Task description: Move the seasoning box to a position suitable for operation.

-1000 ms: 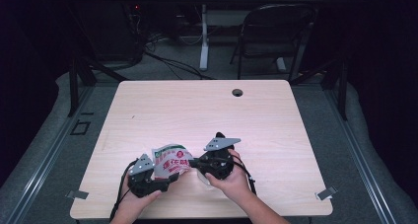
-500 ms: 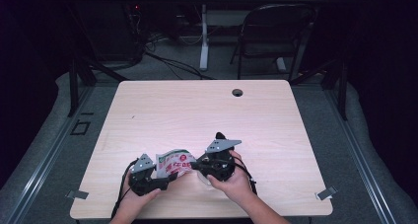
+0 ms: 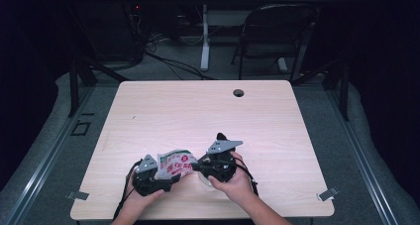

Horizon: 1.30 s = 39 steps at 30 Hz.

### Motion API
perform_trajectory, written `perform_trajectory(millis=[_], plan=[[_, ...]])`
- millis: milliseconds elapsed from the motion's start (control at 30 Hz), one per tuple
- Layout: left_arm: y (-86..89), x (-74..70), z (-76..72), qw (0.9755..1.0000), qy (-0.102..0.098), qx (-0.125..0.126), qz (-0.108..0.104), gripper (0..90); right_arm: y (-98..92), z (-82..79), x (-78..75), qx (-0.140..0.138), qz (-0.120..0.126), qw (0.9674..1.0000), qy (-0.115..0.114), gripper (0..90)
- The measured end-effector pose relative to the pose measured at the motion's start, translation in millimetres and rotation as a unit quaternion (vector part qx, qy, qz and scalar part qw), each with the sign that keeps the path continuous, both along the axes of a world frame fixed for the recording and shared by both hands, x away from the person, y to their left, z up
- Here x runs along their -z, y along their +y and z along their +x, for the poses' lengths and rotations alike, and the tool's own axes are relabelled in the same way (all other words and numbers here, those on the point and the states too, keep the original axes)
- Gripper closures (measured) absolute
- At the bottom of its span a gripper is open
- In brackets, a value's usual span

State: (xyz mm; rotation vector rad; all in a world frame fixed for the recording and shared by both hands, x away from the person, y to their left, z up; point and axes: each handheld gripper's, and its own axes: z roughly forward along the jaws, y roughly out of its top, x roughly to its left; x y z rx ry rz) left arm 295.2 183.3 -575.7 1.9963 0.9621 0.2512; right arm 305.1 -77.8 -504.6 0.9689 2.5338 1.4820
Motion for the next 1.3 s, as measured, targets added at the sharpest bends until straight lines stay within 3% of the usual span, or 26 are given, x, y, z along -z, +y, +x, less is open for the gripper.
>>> perform_trajectory(millis=[633,767,1300], plan=[[-8.3,11.8,1.8,0.9995,0.005,0.005,0.031,26.5,1.0,-0.6,1.1,0.001,-0.001,1.0,-0.001,87.2],[-10.0,11.8,0.9,0.9991,0.0,0.0,0.042,27.9,0.7,-0.3,1.2,0.001,-0.002,1.0,-0.001,87.2],[-13.2,12.0,-0.7,0.9986,-0.002,0.003,0.053,36.3,0.4,-0.1,1.7,0.002,-0.001,1.0,-0.002,86.2]])
